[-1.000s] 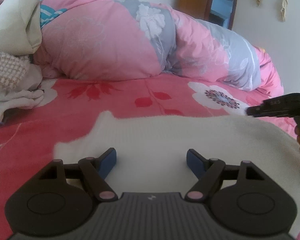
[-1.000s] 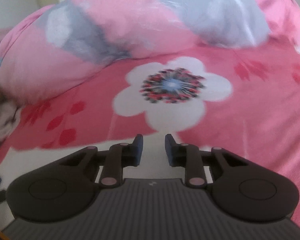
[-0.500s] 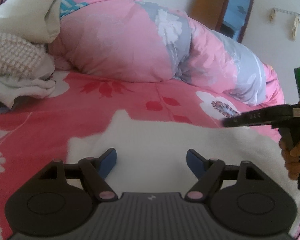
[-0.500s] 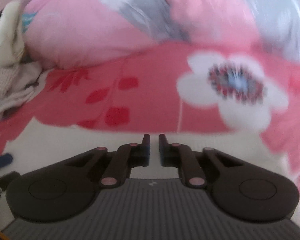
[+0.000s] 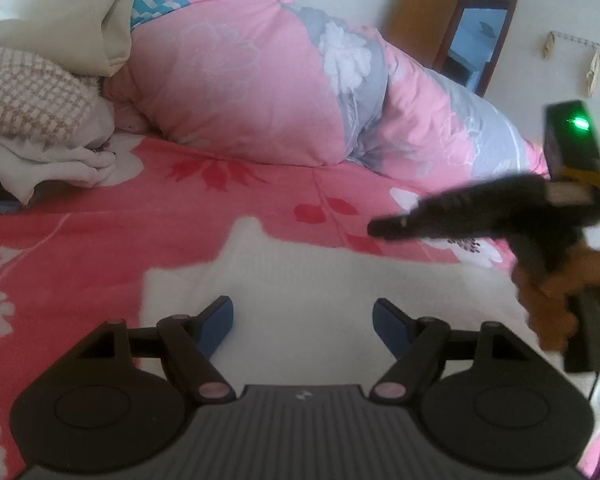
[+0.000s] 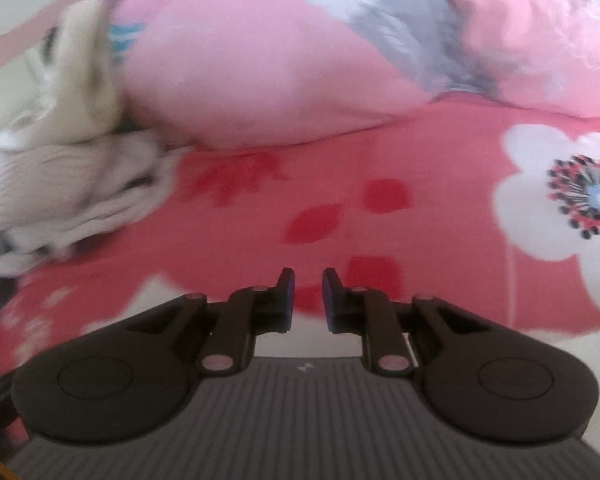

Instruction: Fold towel

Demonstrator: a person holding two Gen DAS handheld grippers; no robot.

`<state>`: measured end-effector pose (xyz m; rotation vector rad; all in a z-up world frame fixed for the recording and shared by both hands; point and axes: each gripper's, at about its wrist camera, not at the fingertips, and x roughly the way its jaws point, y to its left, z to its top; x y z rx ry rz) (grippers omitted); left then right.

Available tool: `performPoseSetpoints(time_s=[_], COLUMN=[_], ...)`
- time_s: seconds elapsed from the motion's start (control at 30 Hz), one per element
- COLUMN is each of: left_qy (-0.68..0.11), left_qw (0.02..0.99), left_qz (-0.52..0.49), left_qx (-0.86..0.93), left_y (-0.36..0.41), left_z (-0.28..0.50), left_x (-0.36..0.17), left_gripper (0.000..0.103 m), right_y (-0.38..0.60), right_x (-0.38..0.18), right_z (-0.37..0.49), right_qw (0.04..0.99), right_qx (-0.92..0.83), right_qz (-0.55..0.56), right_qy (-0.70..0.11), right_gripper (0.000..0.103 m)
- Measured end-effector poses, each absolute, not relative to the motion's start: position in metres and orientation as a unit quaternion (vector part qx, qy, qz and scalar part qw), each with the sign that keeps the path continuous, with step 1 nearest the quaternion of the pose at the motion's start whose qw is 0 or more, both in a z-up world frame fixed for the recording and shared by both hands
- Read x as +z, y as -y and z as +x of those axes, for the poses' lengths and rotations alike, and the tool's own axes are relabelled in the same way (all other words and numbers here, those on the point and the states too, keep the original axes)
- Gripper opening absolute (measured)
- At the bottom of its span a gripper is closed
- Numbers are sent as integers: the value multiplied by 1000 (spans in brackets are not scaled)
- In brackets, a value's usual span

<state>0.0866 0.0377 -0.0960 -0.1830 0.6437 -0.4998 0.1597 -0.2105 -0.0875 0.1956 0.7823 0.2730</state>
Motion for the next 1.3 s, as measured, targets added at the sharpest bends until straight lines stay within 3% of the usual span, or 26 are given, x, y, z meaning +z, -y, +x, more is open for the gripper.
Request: performPoseSetpoints(time_s=[0.17, 0.3, 0.5, 0.67, 0.77, 0.93, 1.1, 1.3], left_qy=[-309, -306, -307, -306, -305, -306, -308, -308], left_qw=[917, 918, 916, 918, 918, 915, 913, 909], left_qz=[-80, -77, -87, -81, -81, -84, -84, -95], left_qx=[-241, -240, -242, -240, -242, -249, -252, -263], left_y=[-36, -35, -42, -42, -45, -50, -52, -60], left_z=[85, 82, 79, 78, 76, 75, 74, 74], left_x=[-96, -95, -90, -90, -90, -90, -92, -93], left_gripper=[78, 78, 79, 79, 78, 79, 78, 78], right_y=[180, 181, 186, 177, 177, 159, 128, 132], right_x=[-113, -122, -85, -121, -116, -89, -116, -109], right_z=[160, 178, 149, 166, 178, 164, 186, 207], right_qw=[884, 894, 907, 893, 902, 899, 866, 880], right_qx=[160, 146, 141, 137, 108, 169, 224, 175], right_qz=[39, 59, 40, 9, 40, 48, 52, 101], right_qy=[-438, -419, -394, -428, -417, -401, -445, -431], right_gripper=[14, 11, 15, 12, 9, 16, 16, 19])
